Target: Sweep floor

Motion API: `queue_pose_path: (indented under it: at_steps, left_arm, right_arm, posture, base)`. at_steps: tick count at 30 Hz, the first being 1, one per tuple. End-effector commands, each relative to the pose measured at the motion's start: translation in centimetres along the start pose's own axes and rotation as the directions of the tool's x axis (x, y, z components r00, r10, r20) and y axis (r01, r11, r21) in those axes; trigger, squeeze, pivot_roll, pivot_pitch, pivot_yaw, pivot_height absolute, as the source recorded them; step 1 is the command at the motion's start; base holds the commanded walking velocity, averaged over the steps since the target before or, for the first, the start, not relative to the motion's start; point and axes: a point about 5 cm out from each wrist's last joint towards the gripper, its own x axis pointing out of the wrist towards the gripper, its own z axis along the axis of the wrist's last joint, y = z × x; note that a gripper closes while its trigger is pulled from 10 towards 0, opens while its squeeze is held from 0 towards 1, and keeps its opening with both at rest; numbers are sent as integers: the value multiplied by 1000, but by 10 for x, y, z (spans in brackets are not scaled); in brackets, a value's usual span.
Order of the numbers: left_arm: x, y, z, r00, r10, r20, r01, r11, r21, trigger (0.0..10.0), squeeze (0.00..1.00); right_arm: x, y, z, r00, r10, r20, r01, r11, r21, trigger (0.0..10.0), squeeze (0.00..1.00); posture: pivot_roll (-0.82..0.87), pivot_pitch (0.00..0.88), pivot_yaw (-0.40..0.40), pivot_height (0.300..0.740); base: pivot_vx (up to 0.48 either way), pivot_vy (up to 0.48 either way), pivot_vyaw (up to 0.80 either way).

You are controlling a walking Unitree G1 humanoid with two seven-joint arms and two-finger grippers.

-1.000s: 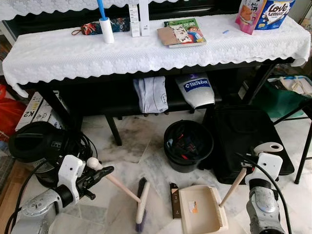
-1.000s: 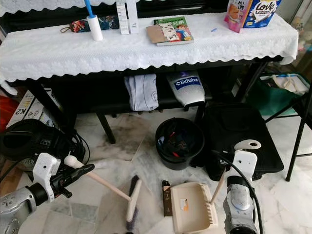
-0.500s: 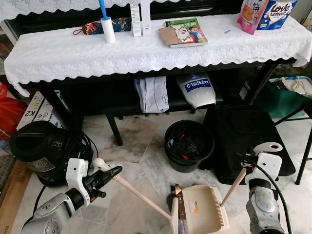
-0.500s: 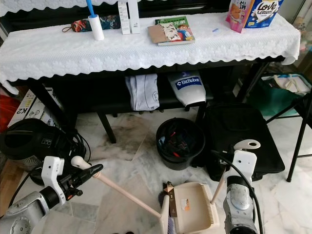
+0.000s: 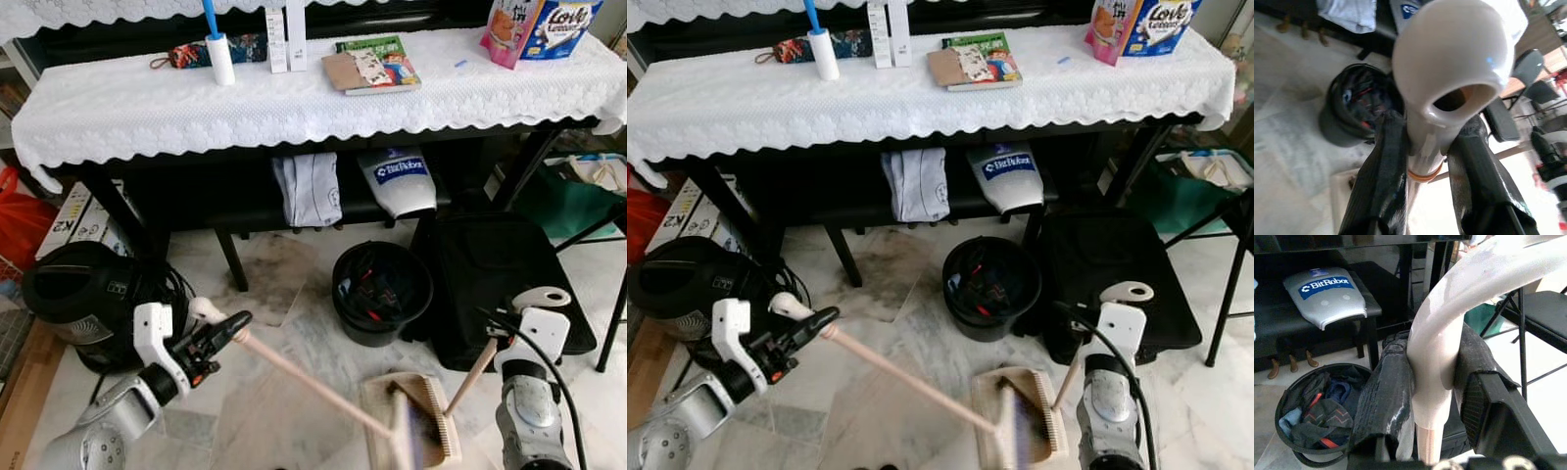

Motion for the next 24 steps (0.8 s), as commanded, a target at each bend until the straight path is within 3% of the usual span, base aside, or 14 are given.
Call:
queue_pose_path:
  at_steps: [1, 10, 14, 21, 23, 24]
  left_arm:
    - [-2, -2, 6, 1000, -17, 16, 17, 1000, 4, 10000, 0]
    - [2, 12, 41, 974, 135, 182, -161, 978, 134, 10000, 0]
    - [4, 16, 58, 931, 218, 292, -289, 930, 226, 10000, 0]
    - [4, 21, 57, 916, 252, 313, -349, 883, 313, 10000, 0]
    - [6, 21, 56, 912, 256, 321, -367, 861, 353, 10000, 0]
    - [9, 21, 54, 909, 263, 325, -383, 833, 398, 10000, 0]
  right_arm:
    - [-4, 4, -8, 999, 9, -42, -9, 1000, 9, 10000, 0]
    - [-3, 4, -7, 999, 10, -40, -10, 1000, 11, 10000, 0]
    - [-2, 6, -6, 999, 14, -40, -13, 1000, 13, 10000, 0]
    - [-1, 7, -5, 999, 11, -36, -10, 1000, 24, 10000, 0]
    - [0, 7, -3, 1000, -2, -21, 3, 999, 53, 10000, 0]
    - [2, 7, 3, 1000, -14, 8, 13, 996, 88, 10000, 0]
  posture:
    - [-102, 120, 76, 740]
    - [-97, 107, 74, 740]
    - [-93, 101, 71, 740]
    - [-98, 98, 69, 740]
    - [-99, 95, 67, 740]
    - [-100, 90, 68, 740]
  base:
    - [0, 0, 0]
    - [0, 0, 0]
    - [0, 0, 0]
    - [0, 0, 0]
    - [0, 0, 0]
    - [0, 0, 0]
